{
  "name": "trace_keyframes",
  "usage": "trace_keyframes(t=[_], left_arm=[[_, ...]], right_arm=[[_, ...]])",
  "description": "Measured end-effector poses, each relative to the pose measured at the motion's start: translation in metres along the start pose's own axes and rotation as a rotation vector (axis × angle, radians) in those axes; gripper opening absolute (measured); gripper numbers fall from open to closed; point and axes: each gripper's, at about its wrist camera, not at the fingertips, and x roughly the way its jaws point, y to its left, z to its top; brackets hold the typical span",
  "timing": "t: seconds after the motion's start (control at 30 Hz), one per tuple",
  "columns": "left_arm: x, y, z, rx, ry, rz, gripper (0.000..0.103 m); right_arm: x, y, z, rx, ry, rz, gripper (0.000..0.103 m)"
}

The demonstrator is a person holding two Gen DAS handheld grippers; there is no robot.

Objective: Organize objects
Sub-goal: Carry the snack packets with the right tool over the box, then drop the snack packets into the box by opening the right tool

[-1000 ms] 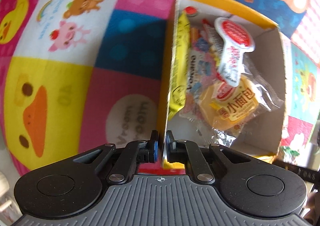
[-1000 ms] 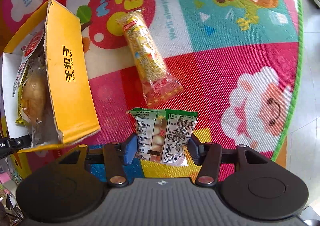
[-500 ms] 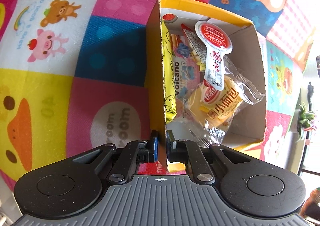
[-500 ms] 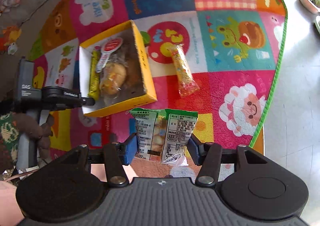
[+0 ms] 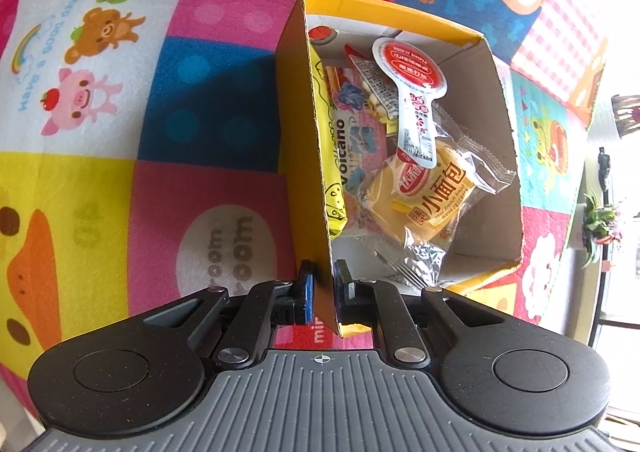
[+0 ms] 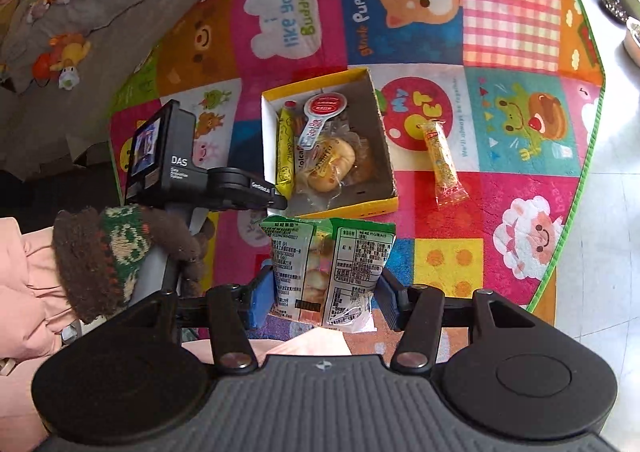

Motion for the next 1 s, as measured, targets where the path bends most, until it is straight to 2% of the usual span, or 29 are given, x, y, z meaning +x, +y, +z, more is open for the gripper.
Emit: trace_keyframes(t=[0.2, 0.4, 0.77, 1.0], left_arm=[[0.011, -0.018, -0.002, 0.043, -0.005, 0.057, 0.013], [0.012, -0.006, -0.003, 0.009, -0.009, 0.003, 0.014], [0.012, 0.000, -0.003, 0.005, -0.010, -0.028, 0.015], [0.013, 0.003, -0.003, -0.016, -0.013, -0.034, 0.015]], right_arm=[[0.007, 0.018, -0.007, -0.024, 0.022, -0.030, 0.053], [0.013, 0.017, -0.007, -0.002, 0.029, -0.031, 0.053], [0.036, 0.026, -0.008, 0.020, 0.059, 0.014, 0.053], [0.053, 0.024, 0.008, 0.054, 0.067, 0.015, 0.053]])
